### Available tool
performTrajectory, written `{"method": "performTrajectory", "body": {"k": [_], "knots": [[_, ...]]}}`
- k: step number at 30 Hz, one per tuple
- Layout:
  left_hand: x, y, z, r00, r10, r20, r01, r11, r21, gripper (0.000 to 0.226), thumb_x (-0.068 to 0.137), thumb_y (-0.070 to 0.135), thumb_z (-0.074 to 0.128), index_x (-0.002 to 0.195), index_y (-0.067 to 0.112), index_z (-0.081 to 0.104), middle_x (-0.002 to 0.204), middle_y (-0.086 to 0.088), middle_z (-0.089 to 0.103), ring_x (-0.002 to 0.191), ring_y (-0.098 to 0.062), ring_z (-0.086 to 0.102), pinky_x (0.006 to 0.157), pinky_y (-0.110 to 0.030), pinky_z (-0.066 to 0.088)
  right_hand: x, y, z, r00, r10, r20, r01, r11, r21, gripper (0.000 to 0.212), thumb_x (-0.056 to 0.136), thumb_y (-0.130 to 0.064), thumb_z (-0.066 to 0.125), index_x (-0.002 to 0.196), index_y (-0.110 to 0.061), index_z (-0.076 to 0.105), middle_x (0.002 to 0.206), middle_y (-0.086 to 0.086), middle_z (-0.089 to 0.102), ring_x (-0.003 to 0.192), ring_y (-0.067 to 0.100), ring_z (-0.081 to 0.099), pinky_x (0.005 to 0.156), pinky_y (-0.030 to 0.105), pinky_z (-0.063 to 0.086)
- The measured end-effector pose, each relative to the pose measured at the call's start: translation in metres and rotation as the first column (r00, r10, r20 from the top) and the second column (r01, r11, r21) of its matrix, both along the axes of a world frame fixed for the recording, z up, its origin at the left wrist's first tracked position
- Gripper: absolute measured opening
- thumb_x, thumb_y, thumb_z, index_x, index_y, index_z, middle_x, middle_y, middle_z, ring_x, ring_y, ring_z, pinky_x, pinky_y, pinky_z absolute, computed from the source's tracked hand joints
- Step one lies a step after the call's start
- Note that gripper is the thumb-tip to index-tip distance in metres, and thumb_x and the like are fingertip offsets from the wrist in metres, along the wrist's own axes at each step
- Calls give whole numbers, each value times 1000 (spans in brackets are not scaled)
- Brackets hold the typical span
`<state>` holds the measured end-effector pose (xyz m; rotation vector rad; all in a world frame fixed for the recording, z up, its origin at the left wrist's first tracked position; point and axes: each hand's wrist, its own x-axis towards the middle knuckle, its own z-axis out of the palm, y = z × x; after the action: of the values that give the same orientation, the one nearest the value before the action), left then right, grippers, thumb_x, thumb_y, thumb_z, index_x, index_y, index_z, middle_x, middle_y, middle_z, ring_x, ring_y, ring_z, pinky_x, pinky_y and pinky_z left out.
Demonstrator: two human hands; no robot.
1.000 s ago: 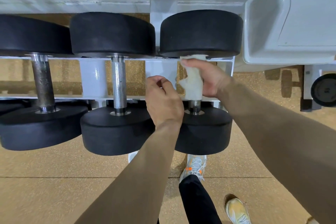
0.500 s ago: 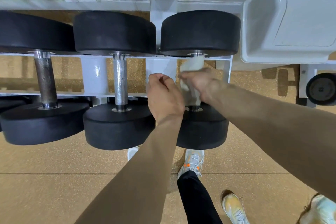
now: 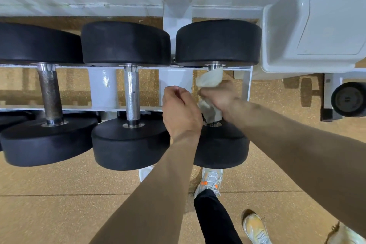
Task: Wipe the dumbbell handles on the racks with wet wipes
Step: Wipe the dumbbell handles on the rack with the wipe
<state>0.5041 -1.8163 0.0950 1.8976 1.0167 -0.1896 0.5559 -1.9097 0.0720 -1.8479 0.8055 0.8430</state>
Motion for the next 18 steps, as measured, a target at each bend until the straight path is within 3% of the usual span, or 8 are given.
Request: {"method": "performTrajectory", "body": {"k": [2, 5, 8, 11, 13, 15, 16, 18], "knots": [[0, 0, 0, 1000, 16, -11, -16, 1000, -6, 11, 102, 27, 40, 97, 28, 50, 96, 9, 61, 88, -17, 59, 82, -36, 48, 12, 11, 6, 991, -127, 44, 128, 991, -34, 15, 82, -17, 74, 83, -15, 60, 79, -1, 66, 70, 13, 64, 63, 27, 56], [1, 0, -1, 1000, 16, -14, -17, 1000, -24, 12, 102, 28, 40, 98, 28, 51, 94, 10, 61, 86, -14, 59, 81, -33, 47, 28, 14, 8, 955, -274, 112, 266, 961, 81, 22, 85, -20, 76, 77, -19, 55, 74, -7, 59, 65, 11, 58, 61, 23, 48], [0, 0, -2, 1000, 9, -3, -9, 1000, -21, 13, 103, 28, 40, 100, 26, 52, 96, 7, 62, 87, -16, 59, 82, -35, 48, 18, 0, 4, 954, -299, -4, 276, 873, 402, 11, 87, -16, 77, 90, -8, 69, 68, 1, 63, 55, 16, 62, 47, 23, 50], [-1, 0, -1, 1000, -3, -3, 3, 1000, -26, 13, 104, 28, 39, 102, 24, 52, 99, 5, 63, 89, -17, 59, 83, -36, 49, 5, -22, -10, 974, -163, -161, 228, 753, 617, 7, 90, -14, 70, 90, -9, 65, 68, 4, 59, 57, 17, 57, 52, 25, 51], [0, 0, -1, 1000, -15, 4, 15, 999, -29, 13, 104, 29, 40, 103, 23, 52, 102, 3, 63, 91, -19, 60, 83, -36, 48, -4, -29, -18, 979, 3, -206, 128, 775, 619, 22, 82, -16, 76, 98, -4, 66, 78, 9, 63, 71, 22, 63, 68, 32, 58], [-1, 0, -1, 999, -41, 11, 41, 999, -31, 16, 104, 30, 39, 103, 21, 52, 104, 0, 64, 93, -21, 59, 82, -36, 47, -14, -31, -23, 985, 70, -159, 31, 829, 559, 47, 77, -19, 81, 117, 1, 67, 103, 15, 72, 96, 31, 69, 95, 48, 57], [-1, 1, -2, 998, -63, 8, 63, 998, -28, 19, 104, 31, 39, 102, 19, 53, 104, -2, 64, 93, -22, 59, 81, -36, 46, -18, -31, -23, 990, 112, -84, -57, 872, 486, 48, 78, -25, 83, 118, -3, 69, 108, 13, 74, 102, 30, 71, 100, 50, 54], [-2, 2, -3, 993, -119, -13, 119, 993, -22, 26, 105, 34, 37, 100, 15, 55, 104, -6, 64, 91, -24, 58, 80, -37, 45, -24, -32, -14, 962, 265, 64, -272, 929, 252, 34, 82, -44, 80, 100, -16, 74, 92, 0, 78, 89, 20, 74, 88, 40, 58]]}}
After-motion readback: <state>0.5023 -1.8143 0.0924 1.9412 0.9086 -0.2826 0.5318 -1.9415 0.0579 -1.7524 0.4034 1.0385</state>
